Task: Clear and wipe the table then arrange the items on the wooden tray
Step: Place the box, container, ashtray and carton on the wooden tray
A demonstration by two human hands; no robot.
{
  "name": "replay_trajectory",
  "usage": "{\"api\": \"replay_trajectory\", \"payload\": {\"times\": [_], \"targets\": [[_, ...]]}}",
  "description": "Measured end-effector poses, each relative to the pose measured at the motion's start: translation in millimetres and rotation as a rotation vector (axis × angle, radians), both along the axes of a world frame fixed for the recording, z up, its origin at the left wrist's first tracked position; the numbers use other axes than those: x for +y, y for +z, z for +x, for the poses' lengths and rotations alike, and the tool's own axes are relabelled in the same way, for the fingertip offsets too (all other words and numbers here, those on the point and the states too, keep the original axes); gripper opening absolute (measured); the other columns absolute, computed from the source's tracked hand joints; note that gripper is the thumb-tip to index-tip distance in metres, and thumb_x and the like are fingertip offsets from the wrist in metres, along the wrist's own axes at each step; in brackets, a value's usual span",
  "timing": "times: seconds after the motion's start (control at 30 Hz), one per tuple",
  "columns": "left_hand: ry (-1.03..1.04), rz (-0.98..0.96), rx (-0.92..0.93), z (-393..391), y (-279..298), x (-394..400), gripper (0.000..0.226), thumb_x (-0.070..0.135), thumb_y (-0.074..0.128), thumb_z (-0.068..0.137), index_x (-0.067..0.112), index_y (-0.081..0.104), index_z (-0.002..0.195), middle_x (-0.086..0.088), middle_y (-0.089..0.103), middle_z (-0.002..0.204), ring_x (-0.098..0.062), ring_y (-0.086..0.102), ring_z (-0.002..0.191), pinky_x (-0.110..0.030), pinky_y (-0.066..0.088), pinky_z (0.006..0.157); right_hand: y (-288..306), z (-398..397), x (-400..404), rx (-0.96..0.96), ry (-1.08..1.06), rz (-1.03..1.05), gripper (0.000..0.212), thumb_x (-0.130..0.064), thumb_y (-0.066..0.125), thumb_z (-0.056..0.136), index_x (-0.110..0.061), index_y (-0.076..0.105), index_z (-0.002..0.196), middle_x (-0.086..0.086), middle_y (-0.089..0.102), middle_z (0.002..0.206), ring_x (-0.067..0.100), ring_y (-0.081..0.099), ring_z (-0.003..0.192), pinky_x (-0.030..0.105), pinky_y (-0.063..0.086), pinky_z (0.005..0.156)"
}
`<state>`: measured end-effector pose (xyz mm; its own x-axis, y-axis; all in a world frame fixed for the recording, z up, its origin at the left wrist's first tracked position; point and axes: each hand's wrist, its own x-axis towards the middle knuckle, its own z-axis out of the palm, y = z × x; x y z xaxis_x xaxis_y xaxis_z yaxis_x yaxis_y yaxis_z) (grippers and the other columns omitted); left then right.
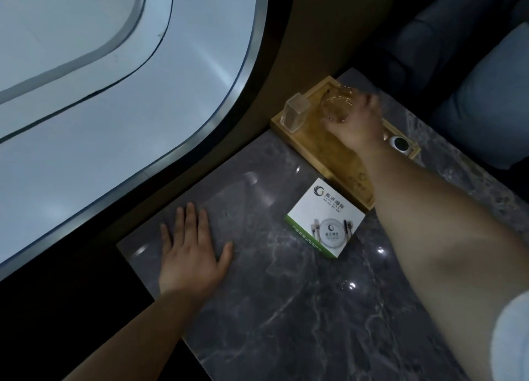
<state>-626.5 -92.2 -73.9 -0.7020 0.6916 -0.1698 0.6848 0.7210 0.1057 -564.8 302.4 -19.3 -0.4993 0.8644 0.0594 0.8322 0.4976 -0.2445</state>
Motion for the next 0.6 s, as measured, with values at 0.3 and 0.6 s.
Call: {"api": "replay_trajectory", "payload": {"times": [0.3, 0.6], "targets": [[-0.002, -0.005, 0.028, -1, -2, 1, 0.084, 0.065, 0.028, 0.090, 0.005, 0.029, 0.148, -0.018, 0.024, 0.156, -0.030, 0.012, 0.147, -0.055, 0.008, 0.117, -20, -32, 12, 0.044, -0.057, -0.078, 0.097, -0.065, 0.066, 0.069, -0.010, 0.029, 0.141, 0.020, 0.030, 0.143, 0.038, 0.036, 0.128, 0.047, 0.042, 0.097], [0.020, 0.027, 0.025, -1, 1, 0, 0.082, 0.063, 0.033, 0.089, 0.007, 0.029, 0.148, -0.016, 0.025, 0.156, -0.029, 0.012, 0.147, -0.053, 0.007, 0.117, -8, -36, 15, -0.125, -0.028, -0.124, 0.114, -0.079, 0.056, 0.067, -0.012, 0.015, 0.149, 0.016, 0.008, 0.158, 0.037, 0.015, 0.143, 0.054, 0.023, 0.113]]}}
